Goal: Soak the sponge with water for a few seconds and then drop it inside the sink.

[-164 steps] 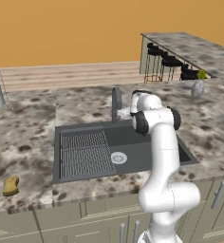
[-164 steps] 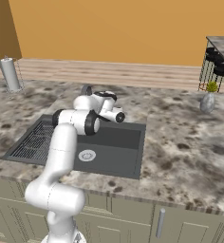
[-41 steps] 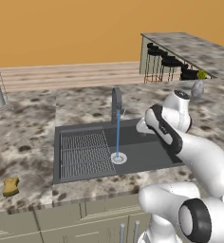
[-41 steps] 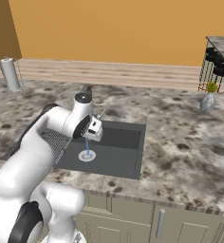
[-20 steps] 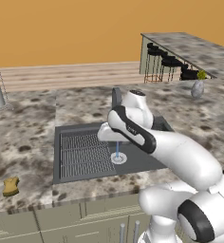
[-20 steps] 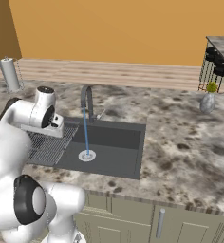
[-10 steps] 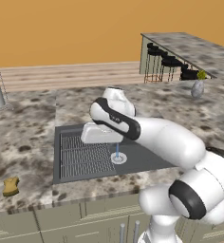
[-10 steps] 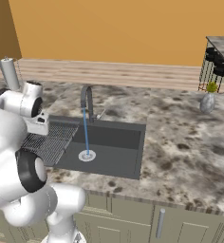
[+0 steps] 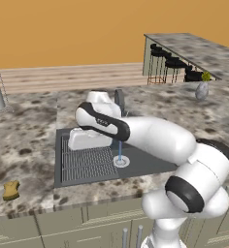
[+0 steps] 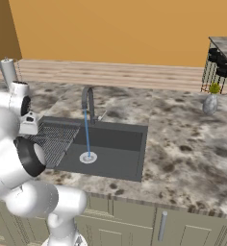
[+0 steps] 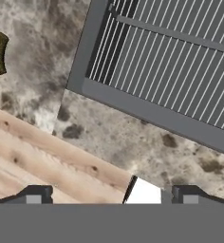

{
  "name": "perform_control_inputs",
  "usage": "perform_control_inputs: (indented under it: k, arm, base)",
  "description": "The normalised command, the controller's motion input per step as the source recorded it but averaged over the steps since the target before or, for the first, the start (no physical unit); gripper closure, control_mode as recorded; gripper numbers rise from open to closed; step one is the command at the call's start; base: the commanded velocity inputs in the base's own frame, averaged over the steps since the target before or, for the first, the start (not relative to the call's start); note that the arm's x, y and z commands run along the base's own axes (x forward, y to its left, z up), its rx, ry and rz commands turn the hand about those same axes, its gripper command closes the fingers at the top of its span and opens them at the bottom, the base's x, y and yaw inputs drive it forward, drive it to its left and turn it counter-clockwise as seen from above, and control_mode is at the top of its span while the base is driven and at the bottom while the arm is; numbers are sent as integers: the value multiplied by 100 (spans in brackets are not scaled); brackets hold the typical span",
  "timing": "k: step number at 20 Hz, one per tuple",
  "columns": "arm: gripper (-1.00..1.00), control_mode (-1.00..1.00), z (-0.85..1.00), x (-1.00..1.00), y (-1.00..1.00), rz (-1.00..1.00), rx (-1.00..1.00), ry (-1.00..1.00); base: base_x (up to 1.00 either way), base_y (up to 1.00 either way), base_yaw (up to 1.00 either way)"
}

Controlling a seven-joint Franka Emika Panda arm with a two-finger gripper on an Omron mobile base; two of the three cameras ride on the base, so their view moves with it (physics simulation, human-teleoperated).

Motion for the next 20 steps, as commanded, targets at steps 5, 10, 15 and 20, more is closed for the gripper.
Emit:
perform_control_inputs:
  k: [5,10,15,20]
  arm:
    - [-100,-100,-26,0,30,0,0,-21]
    - [-100,-100,-18,0,32,0,0,-24]
    - [-100,-100,-2,0,38,0,0,-15]
    - [-100,-100,0,17,53,0,0,-1]
  base:
    - [0,0,0]
    - [0,0,0]
    - [0,0,0]
    - [0,0,0]
